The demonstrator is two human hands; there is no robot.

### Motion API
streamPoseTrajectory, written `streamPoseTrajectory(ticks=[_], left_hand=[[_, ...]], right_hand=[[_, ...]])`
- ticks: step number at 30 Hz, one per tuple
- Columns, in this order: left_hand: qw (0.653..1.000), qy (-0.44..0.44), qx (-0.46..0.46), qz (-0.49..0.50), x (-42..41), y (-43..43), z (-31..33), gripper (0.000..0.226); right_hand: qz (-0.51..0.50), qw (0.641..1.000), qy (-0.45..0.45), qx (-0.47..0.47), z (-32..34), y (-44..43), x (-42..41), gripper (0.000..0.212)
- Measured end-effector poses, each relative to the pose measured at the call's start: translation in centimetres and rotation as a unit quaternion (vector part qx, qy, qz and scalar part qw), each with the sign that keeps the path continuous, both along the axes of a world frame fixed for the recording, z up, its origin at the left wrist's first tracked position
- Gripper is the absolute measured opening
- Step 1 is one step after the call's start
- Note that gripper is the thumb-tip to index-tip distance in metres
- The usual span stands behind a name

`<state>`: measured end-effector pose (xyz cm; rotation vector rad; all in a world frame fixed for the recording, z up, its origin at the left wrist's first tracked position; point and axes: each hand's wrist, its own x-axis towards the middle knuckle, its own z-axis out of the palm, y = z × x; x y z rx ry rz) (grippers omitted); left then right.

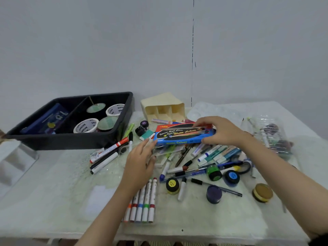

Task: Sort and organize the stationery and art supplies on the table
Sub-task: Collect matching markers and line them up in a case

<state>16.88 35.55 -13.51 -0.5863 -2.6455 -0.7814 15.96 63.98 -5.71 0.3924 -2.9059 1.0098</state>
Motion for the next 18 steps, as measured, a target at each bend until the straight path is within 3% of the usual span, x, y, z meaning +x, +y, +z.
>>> streamPoseTrajectory(ticks=[5, 7, 9, 12, 15, 18], left_hand=[[0.99, -0.019, -0.13, -0.041, -0.7, 0.7, 0.1, 0.053], [0.988, -0.006, -0.149, -0.03, -1.1, 1.1, 0.1, 0.054], [0.987, 0.007, -0.16, 0.0, -1.4, 1.4, 0.3, 0.05], [0.984, 0.029, -0.17, 0.034, -1.4, 2.3, 0.5, 0.044], [0.988, 0.034, -0.143, 0.053, -1.5, 3.5, 1.1, 0.036], [0.992, 0.058, -0.109, 0.006, -1.9, 5.2, 1.9, 0.03]], right_hand=[[-0.006, 0.984, 0.019, 0.177, -2.0, -0.8, -1.5, 0.058], [-0.047, 0.982, 0.071, 0.168, -2.4, -0.5, -1.5, 0.052], [-0.1, 0.979, 0.115, 0.138, -2.5, 0.4, -1.3, 0.039], [-0.137, 0.964, 0.112, 0.198, -2.6, 2.0, -0.8, 0.023], [-0.115, 0.956, 0.058, 0.265, -2.9, 3.1, -0.2, 0.022], [-0.093, 0.947, 0.038, 0.304, -3.5, 3.4, 0.1, 0.027]])
